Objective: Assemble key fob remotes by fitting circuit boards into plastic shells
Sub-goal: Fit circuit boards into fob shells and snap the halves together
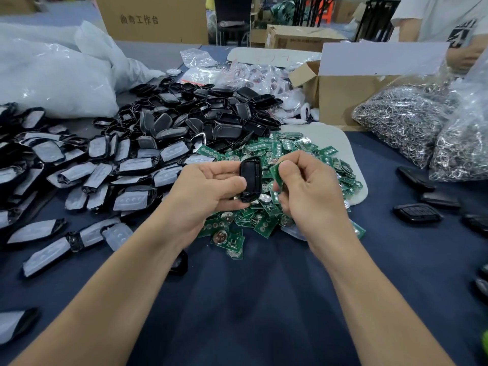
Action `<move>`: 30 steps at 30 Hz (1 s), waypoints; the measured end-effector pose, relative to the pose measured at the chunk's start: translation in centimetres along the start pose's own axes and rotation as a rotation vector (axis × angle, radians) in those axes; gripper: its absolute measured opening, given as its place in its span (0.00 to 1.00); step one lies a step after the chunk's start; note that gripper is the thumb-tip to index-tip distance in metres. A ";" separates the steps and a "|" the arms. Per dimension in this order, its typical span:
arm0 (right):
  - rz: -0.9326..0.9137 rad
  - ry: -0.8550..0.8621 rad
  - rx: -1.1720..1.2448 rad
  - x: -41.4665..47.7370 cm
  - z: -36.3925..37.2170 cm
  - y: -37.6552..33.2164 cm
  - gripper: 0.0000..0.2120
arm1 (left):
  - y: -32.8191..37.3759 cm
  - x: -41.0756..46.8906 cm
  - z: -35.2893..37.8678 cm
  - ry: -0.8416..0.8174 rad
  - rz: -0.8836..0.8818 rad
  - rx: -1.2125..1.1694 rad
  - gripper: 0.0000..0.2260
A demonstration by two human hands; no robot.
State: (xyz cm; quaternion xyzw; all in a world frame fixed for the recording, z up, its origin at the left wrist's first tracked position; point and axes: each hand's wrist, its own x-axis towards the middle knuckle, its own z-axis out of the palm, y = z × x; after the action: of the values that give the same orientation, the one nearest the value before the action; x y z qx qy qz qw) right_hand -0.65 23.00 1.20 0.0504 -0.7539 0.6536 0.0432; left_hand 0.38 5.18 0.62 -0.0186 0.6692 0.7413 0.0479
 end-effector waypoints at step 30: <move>-0.022 0.090 0.267 -0.2 -0.1 -0.4 0.09 | 0.1 -0.2 -0.2 0.008 -0.020 0.078 0.11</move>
State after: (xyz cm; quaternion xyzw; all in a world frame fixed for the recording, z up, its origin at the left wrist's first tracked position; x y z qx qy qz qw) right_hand -0.43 23.07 1.55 0.0346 -0.6570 0.7491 0.0773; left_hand 0.53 4.98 0.71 -0.0265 0.6976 0.7140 0.0535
